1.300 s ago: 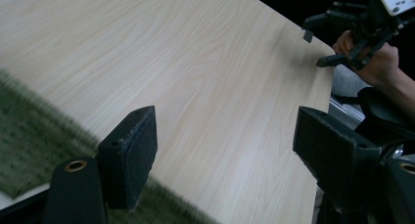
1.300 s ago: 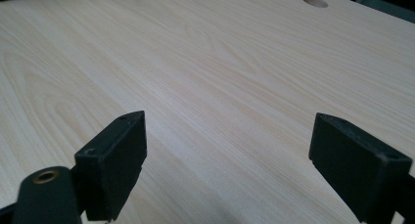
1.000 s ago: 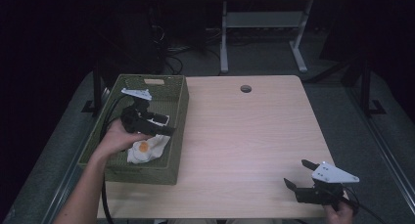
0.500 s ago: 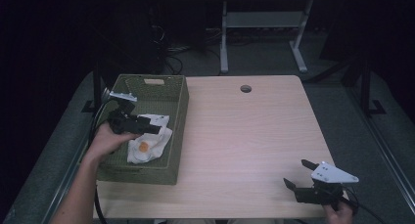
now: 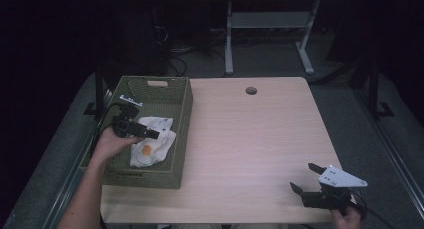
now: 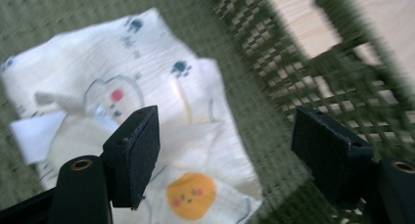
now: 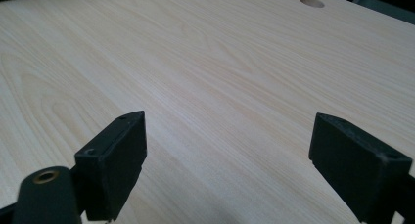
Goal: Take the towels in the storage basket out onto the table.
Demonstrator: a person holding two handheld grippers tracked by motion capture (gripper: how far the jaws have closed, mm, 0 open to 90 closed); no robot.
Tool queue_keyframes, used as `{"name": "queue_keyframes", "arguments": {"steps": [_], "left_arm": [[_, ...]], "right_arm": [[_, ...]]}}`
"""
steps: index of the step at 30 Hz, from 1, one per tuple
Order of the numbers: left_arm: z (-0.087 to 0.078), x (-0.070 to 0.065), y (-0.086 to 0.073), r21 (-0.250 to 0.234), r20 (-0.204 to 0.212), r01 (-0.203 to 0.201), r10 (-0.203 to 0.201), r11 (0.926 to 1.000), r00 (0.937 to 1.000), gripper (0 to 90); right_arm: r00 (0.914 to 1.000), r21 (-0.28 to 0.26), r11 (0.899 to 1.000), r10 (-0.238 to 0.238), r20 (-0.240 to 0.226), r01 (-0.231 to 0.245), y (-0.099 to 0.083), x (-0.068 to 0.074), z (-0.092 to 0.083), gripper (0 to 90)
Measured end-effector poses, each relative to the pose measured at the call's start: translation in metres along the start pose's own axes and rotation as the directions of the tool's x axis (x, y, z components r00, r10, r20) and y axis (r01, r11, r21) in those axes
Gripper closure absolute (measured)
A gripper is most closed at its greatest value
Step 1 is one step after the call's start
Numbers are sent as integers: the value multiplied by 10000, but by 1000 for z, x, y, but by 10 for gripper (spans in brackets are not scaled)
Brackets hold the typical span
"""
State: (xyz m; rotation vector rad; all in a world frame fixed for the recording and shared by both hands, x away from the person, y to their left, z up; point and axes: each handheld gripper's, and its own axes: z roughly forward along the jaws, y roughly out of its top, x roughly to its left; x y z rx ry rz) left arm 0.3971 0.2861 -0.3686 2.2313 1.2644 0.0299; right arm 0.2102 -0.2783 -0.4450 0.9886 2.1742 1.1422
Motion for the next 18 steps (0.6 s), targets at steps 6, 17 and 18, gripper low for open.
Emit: {"name": "queue_keyframes", "arguments": {"steps": [6,17,18], "left_arm": [[9,4,-1,618,-660,265,-224,9977,9976,273],[25,12,-2,1216,-1531,1208,-1016,9852,9830,266],[28,12,-2,1360,-1637,1250,-1021,9828,9812,260]], "right_arm": [[10000,-5,10000,6,16,-6,0,0,0,137],[10000,-47,10000,11,21,-11,-1,-2,0,137],[10000,-40,10000,20,10,-20,-1,-2,0,137]]}}
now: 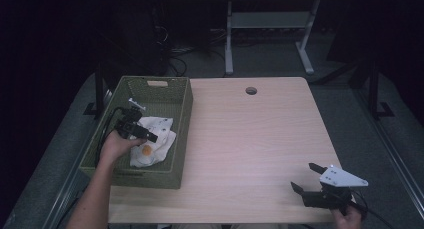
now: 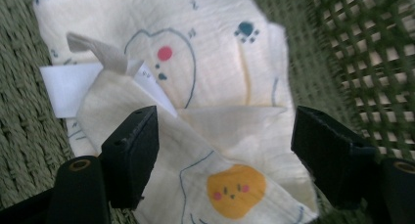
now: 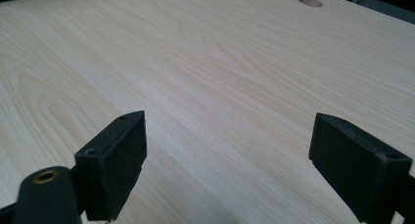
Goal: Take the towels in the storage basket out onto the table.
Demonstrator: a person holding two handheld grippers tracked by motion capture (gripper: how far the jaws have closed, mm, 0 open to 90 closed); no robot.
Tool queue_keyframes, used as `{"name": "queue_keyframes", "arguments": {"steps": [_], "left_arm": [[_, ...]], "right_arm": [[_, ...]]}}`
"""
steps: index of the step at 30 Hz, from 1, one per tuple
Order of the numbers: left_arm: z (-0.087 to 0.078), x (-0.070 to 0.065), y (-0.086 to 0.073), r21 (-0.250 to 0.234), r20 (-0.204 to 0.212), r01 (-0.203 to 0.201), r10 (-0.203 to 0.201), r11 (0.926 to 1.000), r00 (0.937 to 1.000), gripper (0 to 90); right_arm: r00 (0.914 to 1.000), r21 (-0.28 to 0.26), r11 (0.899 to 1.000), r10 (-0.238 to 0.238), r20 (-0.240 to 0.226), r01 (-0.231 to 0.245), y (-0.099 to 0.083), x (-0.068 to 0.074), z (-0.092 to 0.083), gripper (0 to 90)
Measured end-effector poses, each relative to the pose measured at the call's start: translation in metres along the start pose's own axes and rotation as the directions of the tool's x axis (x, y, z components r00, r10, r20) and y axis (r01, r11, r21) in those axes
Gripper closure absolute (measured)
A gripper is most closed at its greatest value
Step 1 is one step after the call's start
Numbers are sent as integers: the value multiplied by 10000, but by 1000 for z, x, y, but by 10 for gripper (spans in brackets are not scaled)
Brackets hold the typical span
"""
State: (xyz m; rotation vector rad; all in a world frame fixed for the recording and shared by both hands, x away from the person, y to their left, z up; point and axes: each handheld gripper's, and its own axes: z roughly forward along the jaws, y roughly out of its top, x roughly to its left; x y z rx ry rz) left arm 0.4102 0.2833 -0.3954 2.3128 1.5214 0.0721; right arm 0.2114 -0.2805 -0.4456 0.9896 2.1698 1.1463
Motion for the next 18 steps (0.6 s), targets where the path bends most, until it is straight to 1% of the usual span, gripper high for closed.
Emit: {"name": "queue_keyframes", "arguments": {"steps": [2,4,5,6,7,8,10,11,14,16,18], "left_arm": [[5,-1,1,272,-346,-81,91,9996,9994,255],[11,-5,2,661,-520,-268,303,9975,9982,252],[14,-6,2,816,-644,-307,360,9962,9973,252],[15,-7,3,910,-750,-268,337,9955,9966,252],[17,-6,3,1013,-697,-292,363,9944,9969,252],[20,-7,4,1076,-699,-163,239,9941,9973,253],[23,-6,4,1331,-834,-190,303,9909,9961,252],[26,-6,4,1407,-776,-133,244,9900,9967,251],[32,-6,5,1700,-733,-267,397,9851,9965,234],[34,-6,5,1800,-827,-239,393,9834,9958,237],[36,-7,5,1921,-951,-349,540,9807,9940,245]], "right_arm": [[10000,16,10000,20,-36,-20,0,1,0,137],[10000,18,10000,-26,-46,26,0,1,0,137],[10000,-6,10000,-62,-42,62,0,1,0,137],[10000,-23,10000,-73,-34,73,0,1,0,137],[10000,-23,10000,-57,-25,57,0,1,-1,137],[10000,-10,10000,-4,-37,4,0,1,0,137],[10000,14,10000,31,-42,-31,0,1,0,137],[10000,-3,10000,-69,-68,69,0,1,0,137],[10000,-15,10000,-52,-52,52,0,1,-1,137],[10000,-60,10000,30,-50,-30,-1,1,-2,137],[10000,-40,10000,44,-31,-44,-1,0,-1,137]]}}
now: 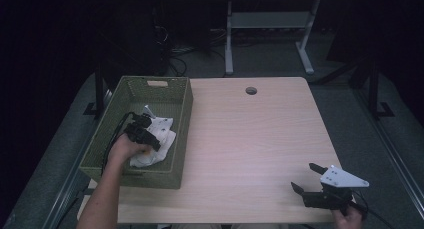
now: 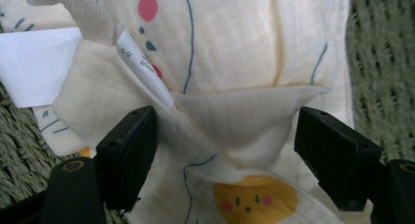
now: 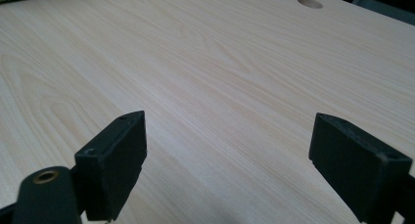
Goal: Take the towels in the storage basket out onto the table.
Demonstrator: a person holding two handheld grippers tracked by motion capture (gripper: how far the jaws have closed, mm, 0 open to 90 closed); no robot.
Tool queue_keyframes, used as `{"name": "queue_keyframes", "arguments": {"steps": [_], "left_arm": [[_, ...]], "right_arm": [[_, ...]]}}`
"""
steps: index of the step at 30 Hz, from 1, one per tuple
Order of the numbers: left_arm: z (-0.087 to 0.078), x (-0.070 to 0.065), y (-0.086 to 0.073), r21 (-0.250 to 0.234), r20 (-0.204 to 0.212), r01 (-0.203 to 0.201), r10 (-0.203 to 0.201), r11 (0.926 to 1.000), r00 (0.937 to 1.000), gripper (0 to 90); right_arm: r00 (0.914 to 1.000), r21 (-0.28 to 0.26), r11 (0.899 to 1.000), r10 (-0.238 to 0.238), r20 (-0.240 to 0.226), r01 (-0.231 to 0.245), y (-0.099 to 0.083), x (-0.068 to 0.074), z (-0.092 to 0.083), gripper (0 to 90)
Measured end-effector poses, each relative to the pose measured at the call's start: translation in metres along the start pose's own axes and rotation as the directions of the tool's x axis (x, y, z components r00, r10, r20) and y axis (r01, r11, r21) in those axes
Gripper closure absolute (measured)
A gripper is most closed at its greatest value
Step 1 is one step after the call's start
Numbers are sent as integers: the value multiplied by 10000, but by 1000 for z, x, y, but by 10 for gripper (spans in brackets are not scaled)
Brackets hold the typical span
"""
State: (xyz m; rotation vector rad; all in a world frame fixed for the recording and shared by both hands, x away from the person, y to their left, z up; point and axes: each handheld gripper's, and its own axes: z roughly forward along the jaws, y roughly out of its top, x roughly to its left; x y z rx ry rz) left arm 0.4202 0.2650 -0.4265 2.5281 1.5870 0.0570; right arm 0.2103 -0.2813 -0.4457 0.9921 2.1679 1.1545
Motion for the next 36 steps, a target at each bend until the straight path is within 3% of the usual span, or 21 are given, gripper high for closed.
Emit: {"name": "queue_keyframes", "arguments": {"steps": [6,12,15,16,23,25,27,32,36], "left_arm": [[3,-5,0,73,-613,-403,407,9992,9973,325],[4,-9,1,92,-1098,-177,186,9998,9938,395],[4,-10,3,213,-1163,-174,198,9996,9930,420],[4,-11,4,327,-1172,-331,367,9989,9924,437],[2,-11,4,305,-1141,-512,543,9982,9920,500],[1,-10,3,197,-1269,-354,376,9992,9912,596],[0,-6,3,41,-1300,160,-154,9999,9914,670],[-3,-4,1,-199,-1271,318,-340,9993,9913,707],[-9,-2,-4,-544,-968,346,-397,9979,9945,719]], "right_arm": [[10000,-71,10000,32,-41,-33,0,2,0,137],[10000,-67,10000,8,-45,-8,1,3,1,137],[10000,-86,10000,31,-82,-32,1,4,0,137],[10000,-82,10000,40,-81,-41,1,4,0,137],[9999,-50,10000,-17,-110,16,1,4,1,137],[9999,-38,10000,-26,-128,25,1,5,2,137],[9999,-50,9999,-100,-116,99,2,5,3,137],[9996,-1,9998,-192,-211,192,2,6,3,137],[9998,-27,9999,-134,-161,134,2,6,3,137]]}}
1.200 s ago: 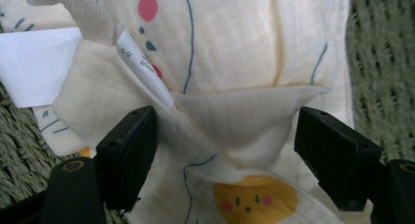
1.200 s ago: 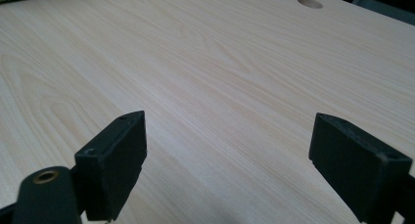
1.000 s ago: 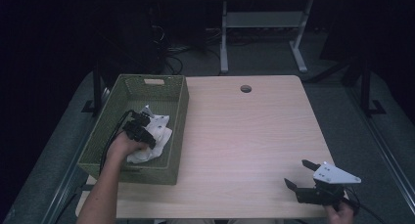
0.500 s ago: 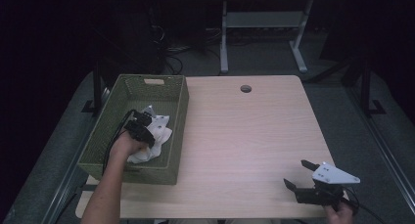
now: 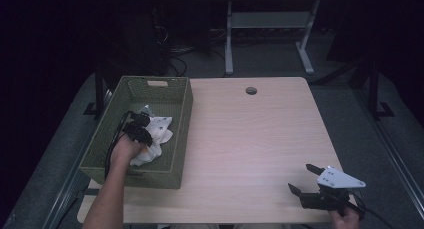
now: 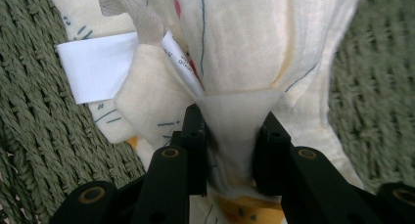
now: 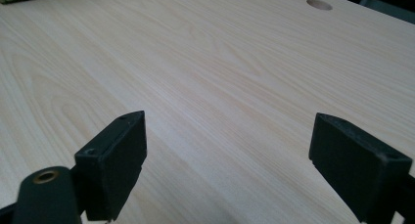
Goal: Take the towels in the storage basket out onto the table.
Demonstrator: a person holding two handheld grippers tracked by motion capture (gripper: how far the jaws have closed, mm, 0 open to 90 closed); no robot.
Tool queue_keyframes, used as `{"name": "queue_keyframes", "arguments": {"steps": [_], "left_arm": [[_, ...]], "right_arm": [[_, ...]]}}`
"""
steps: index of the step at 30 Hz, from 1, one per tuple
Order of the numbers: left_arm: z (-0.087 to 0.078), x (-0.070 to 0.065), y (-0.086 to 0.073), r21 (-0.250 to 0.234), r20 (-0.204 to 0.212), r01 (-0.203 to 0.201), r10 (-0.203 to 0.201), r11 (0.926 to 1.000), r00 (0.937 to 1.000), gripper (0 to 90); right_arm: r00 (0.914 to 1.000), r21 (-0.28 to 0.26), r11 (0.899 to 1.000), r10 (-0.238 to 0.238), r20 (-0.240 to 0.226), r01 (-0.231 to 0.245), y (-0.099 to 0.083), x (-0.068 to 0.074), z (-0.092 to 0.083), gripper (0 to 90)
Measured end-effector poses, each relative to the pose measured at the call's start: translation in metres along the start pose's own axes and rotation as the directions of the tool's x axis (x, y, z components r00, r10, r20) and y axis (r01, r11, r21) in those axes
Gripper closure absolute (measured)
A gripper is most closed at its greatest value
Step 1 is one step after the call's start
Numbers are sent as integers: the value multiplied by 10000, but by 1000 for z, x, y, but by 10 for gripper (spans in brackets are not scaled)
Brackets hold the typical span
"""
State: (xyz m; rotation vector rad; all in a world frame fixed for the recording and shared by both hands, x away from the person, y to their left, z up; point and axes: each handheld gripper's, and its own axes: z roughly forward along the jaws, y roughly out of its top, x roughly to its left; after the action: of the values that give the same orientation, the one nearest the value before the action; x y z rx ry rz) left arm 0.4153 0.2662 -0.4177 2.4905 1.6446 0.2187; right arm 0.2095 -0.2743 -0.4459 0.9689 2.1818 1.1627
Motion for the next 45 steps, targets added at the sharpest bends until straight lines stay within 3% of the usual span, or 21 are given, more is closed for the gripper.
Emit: {"name": "queue_keyframes", "arguments": {"steps": [6,9,12,18,22,25,30,34,35,36,39,41,43,44,45], "left_arm": [[-18,5,-7,-739,544,241,-201,9970,9983,730],[-29,4,-13,-1288,859,420,-310,9908,9958,729],[-39,6,-21,-1884,1390,784,-524,9790,9889,729],[-54,9,-32,-2623,2033,1008,-472,9597,9780,728],[-59,11,-39,-3085,2936,1309,-365,9422,9552,727],[-62,12,-43,-3210,3070,1374,-343,9371,9511,726],[-64,20,-49,-3323,3589,1846,-570,9249,9316,726],[-65,27,-54,-3500,4123,2255,-667,9092,9086,726],[-65,29,-55,-3548,4537,2626,-803,8973,8875,725],[-65,29,-55,-3548,4537,2626,-803,8973,8875,725],[-64,33,-59,-3571,5169,2990,-794,8849,8524,726],[-66,36,-61,-3630,5263,3081,-794,8794,8466,725],[-69,39,-63,-3856,5560,3303,-687,8615,8283,723],[-71,41,-65,-3979,5775,3507,-656,8477,8138,723],[-72,43,-66,-4026,5978,3629,-588,8404,7995,721]], "right_arm": [[10000,-39,10000,-50,47,50,1,2,-1,137],[9999,-50,9999,-113,63,114,2,3,-1,137],[9999,-59,9999,-118,53,119,2,3,-1,137],[9998,-32,9999,-168,77,169,3,4,-2,137],[9998,-33,10000,-79,161,80,2,3,-4,137],[9997,-58,10000,-9,227,10,2,1,-5,137],[9997,-111,9999,-11,233,14,3,2,-6,137],[9998,-81,9999,-81,188,83,3,2,-4,137],[9998,-81,9999,-79,183,80,3,2,-4,137],[9998,-81,9999,-79,183,80,3,2,-4,137],[9998,-91,9999,-53,199,55,3,3,-5,137],[9998,-83,9999,-68,213,70,3,3,-5,137],[9997,-75,9999,-83,217,84,2,3,-5,137],[9998,-70,9999,-85,203,86,2,2,-5,137],[9998,-60,9999,-95,192,96,2,2,-5,137]]}}
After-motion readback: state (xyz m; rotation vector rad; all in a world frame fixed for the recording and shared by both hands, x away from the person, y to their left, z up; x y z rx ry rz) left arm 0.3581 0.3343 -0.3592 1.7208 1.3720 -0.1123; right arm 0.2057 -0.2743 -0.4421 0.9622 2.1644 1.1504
